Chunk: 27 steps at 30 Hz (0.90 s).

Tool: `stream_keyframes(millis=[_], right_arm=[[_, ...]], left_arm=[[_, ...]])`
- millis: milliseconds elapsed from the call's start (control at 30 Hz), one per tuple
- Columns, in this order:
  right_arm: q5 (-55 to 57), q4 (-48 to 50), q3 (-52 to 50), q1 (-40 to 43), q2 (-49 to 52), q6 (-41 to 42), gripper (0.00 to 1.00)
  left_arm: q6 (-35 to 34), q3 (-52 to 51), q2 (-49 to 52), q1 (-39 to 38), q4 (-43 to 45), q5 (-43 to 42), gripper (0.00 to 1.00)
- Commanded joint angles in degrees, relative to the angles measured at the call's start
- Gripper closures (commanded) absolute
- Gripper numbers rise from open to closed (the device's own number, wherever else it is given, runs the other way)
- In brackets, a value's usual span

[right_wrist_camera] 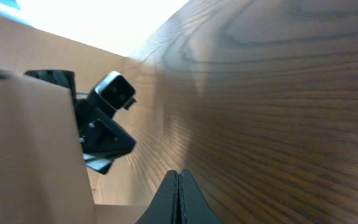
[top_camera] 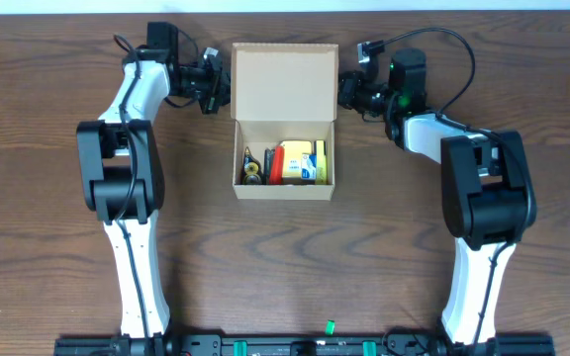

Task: Pack container
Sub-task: 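Raise both grippers to the box lid's far edge and grip the flaps, then swing the lid forward over the box with both grippers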

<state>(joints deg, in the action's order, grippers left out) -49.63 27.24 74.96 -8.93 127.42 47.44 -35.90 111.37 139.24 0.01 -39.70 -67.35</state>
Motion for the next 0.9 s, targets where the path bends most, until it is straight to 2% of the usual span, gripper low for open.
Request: stream_keyframes(millis=[0, 333, 533, 667, 867], right_arm=[[-2.0, 0.1, 1.1, -0.8, -4.1, -1.9, 0.99], [-4.5, -3.5, 1.1, -0.8, -8.1, -4.0, 0.99], [-8.0, -7.5, 1.1, -0.9, -9.6, -6.4, 0.99], [-7.6, -14.6, 1.1, -0.9, -12.3, -11.4, 0.99], [-5.2, -27.4, 1.1, -1.5, -17.1, -19.3, 0.98]], left_arm=[[4.9, 1.0, -5.8, 0.4, -2.2, -1.7, 0.94], [14.3, 1.0, -8.5, 0.4, -12.6, -1.7, 0.94], [23.0, 1.0, -10.9, 0.4, -21.5, 0.7, 0.94], [29.2, 1.0, -14.1, 0.4, -27.9, 7.6, 0.94], [33.0, 1.0, -17.2, 0.3, -32.3, 10.3, 0.94]])
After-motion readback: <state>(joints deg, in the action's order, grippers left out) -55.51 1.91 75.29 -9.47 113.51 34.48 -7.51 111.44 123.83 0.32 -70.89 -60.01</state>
